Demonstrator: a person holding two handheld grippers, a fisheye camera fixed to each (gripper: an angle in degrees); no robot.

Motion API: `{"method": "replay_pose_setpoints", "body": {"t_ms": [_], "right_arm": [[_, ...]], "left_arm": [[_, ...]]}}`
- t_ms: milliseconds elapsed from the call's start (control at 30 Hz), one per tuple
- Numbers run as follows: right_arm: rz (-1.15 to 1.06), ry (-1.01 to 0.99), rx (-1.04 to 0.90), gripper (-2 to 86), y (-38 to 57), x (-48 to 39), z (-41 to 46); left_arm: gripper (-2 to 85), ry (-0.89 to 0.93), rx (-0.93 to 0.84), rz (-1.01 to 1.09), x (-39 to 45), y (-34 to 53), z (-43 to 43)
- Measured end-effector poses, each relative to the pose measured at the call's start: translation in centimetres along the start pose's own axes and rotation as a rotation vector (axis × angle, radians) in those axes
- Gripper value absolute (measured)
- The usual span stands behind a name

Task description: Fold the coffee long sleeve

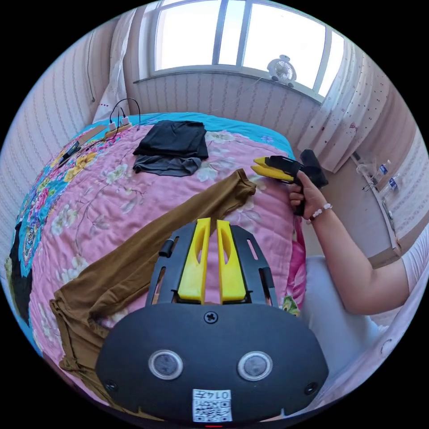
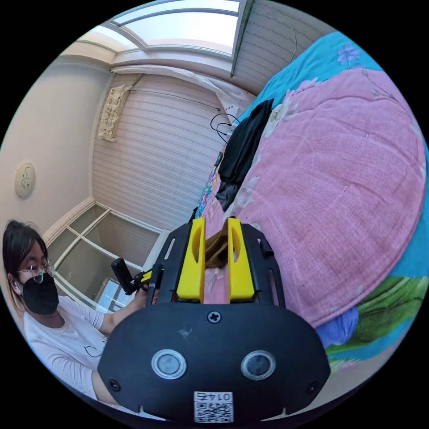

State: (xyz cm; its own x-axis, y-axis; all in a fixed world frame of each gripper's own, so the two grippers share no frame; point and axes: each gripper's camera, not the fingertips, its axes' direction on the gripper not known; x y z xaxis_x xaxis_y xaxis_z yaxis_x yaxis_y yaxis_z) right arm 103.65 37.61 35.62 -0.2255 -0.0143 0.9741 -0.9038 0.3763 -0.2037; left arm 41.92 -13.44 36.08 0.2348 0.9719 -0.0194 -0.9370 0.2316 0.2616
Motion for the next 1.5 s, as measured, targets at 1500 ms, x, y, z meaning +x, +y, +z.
{"method": "replay_pose_setpoints", "body": {"t_ms": [1500], "right_arm": [[-0.010,0.247,-0.032,0.4,-6.7,-1.8,6.8]], "left_arm": [[3.3,-0.241,-0.417,-0.414,-26.5,-1.5,4.4]]}}
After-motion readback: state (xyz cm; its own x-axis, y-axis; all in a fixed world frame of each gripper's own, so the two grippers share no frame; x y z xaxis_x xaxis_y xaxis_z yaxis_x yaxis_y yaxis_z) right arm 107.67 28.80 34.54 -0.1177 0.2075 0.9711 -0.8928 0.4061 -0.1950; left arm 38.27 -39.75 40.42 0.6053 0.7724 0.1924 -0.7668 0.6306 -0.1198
